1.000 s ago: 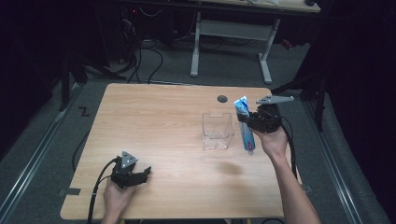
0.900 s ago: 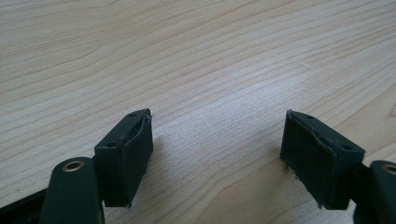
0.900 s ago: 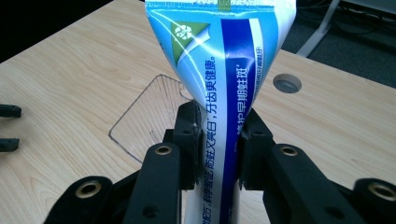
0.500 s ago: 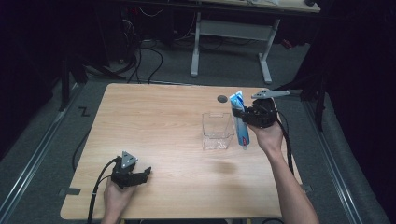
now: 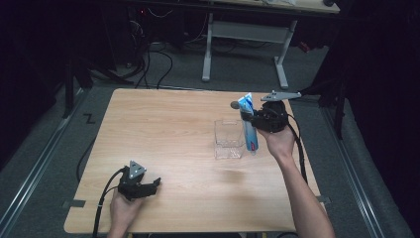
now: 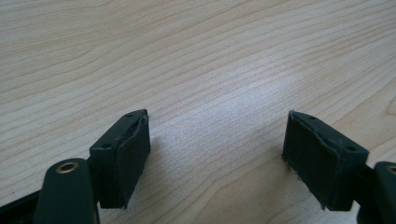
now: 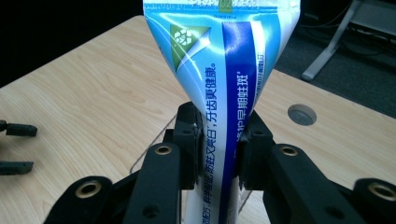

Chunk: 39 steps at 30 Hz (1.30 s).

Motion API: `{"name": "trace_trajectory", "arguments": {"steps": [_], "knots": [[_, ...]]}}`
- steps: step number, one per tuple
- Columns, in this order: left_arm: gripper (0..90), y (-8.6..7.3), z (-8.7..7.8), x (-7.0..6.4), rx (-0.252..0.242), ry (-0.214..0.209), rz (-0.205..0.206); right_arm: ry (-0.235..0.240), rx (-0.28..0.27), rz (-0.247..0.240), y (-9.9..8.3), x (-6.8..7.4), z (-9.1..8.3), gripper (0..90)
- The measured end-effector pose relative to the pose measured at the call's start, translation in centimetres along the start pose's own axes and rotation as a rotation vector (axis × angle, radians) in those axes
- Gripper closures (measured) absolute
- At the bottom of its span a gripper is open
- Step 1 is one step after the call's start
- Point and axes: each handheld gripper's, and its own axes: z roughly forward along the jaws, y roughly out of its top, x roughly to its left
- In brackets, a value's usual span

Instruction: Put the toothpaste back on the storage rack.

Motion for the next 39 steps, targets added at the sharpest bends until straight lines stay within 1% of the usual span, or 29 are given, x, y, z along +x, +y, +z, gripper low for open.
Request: {"name": "trace_trajectory", "arguments": {"steps": [9,15,18,21,24,28,31,35,36,39], "knots": [[23.6,0.0,0.0,0.0,-0.002,-0.002,0.0,0.019,-0.04,0.005,1.0,0.5,0.2,73.2],[23.6,0.0,0.0,0.0,-0.002,-0.002,0.001,0.018,-0.05,-0.001,1.5,0.9,0.4,73.0],[23.6,0.0,0.0,0.0,-0.002,-0.003,0.001,0.013,-0.06,-0.007,1.8,1.1,0.6,73.0],[23.6,0.0,0.0,0.0,-0.002,-0.003,0.001,0.011,-0.059,-0.009,2.0,1.3,0.8,73.0],[23.6,0.0,0.0,0.0,-0.002,-0.003,0.002,-0.002,-0.064,-0.018,2.1,1.4,1.2,73.0],[23.6,0.0,0.0,0.0,-0.002,-0.003,0.001,-0.014,-0.058,-0.013,2.0,1.2,1.8,72.9],[23.6,0.0,0.0,0.0,0.0,-0.003,0.004,-0.03,-0.054,-0.006,2.0,1.1,2.6,72.8],[23.6,0.0,0.0,0.0,0.0,-0.002,0.003,-0.033,-0.051,-0.006,1.9,1.1,3.0,72.7],[23.6,0.0,0.0,0.0,0.0,-0.003,0.003,-0.042,-0.047,-0.012,1.9,1.1,3.2,72.6],[23.6,0.0,0.0,0.0,0.0,-0.003,0.003,-0.047,-0.044,-0.016,1.8,1.1,3.4,72.6]]}}
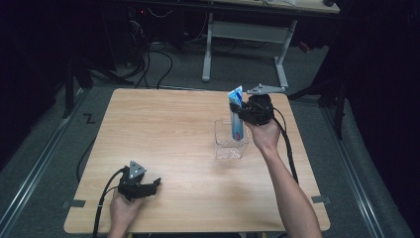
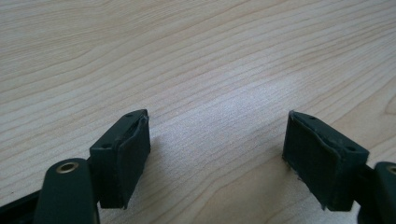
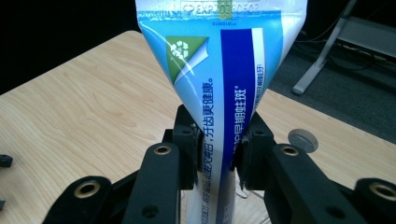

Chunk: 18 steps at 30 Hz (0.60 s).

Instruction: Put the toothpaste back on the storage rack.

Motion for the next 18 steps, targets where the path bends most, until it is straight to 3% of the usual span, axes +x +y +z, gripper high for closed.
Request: {"name": "trace_trajectory", "arguments": {"steps": [18], "knots": [[23.9,0.0,0.0,0.0,0.001,0.001,-0.002,-0.017,0.061,-0.002,-2.2,-0.6,1.5,72.4]]}}
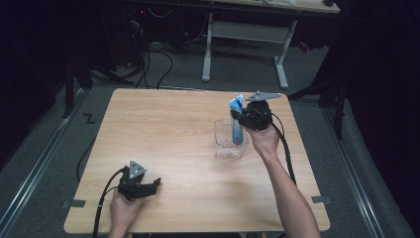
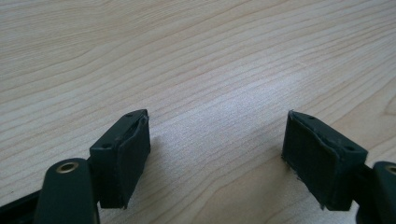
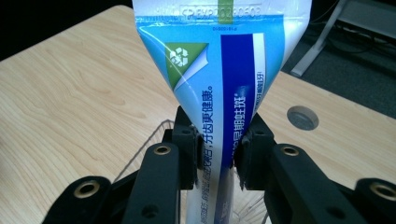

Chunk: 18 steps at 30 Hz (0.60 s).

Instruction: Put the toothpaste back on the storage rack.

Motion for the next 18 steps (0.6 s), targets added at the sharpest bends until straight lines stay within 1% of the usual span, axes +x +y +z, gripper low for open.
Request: {"name": "trace_trajectory", "arguments": {"steps": [3,5,7,11,17,18], "knots": [[23.9,0.0,0.0,0.0,0.0,0.001,-0.001,-0.009,0.024,-0.003,-0.4,0.1,0.6,72.4],[23.9,0.0,0.0,-0.1,-0.001,0.003,-0.002,-0.019,0.047,-0.019,-0.7,0.3,1.4,72.3],[23.9,0.0,0.0,-0.1,-0.001,0.003,-0.002,-0.018,0.052,-0.017,-0.9,0.3,1.6,72.3],[23.8,0.0,0.0,-0.1,-0.003,0.003,-0.005,0.001,0.052,-0.002,-1.4,0.5,2.0,72.3],[23.9,0.0,0.0,-0.1,-0.003,0.003,-0.005,0.008,0.06,-0.003,-1.7,0.6,2.2,72.3],[23.9,0.0,0.0,-0.1,-0.003,0.003,-0.005,0.009,0.068,-0.009,-1.9,0.6,2.4,72.2]]}}
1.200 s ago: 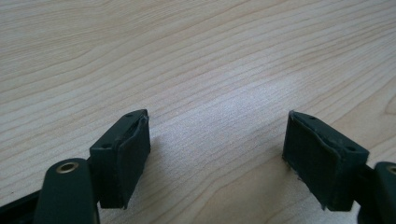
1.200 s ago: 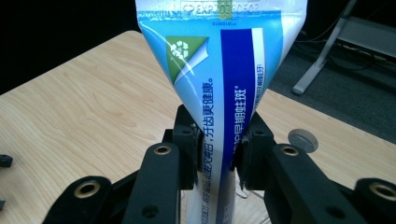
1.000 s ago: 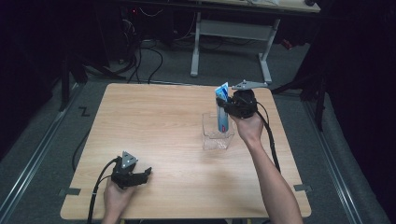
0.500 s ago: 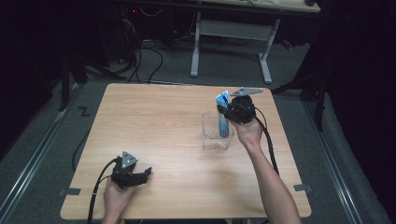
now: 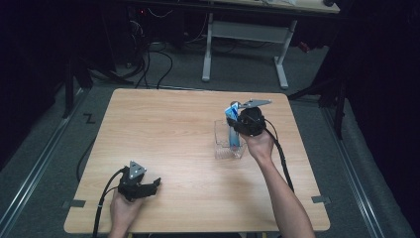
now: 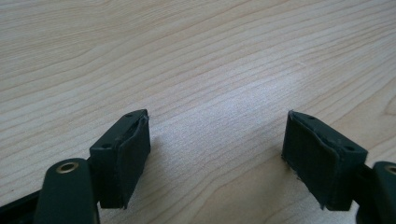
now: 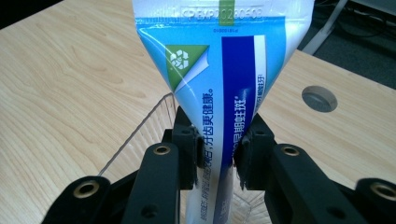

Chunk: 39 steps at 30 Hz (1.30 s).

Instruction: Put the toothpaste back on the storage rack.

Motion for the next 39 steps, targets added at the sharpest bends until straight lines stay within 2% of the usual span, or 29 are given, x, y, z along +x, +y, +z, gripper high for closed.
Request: {"name": "trace_trajectory", "arguments": {"steps": [10,17,28,39], "knots": [[23.9,0.0,0.0,0.0,0.0,0.001,-0.001,0.008,0.022,-0.008,0.0,0.5,0.5,71.8],[23.9,0.0,0.0,0.0,0.0,0.001,0.0,-0.003,0.015,-0.009,0.0,0.6,0.8,71.2],[23.4,0.0,0.0,-0.1,0.0,0.001,0.001,0.006,0.012,0.002,0.4,1.0,1.8,70.8],[23.5,0.0,0.0,-0.1,0.0,-0.001,0.002,0.011,0.011,-0.01,0.4,1.5,2.1,68.9]]}}
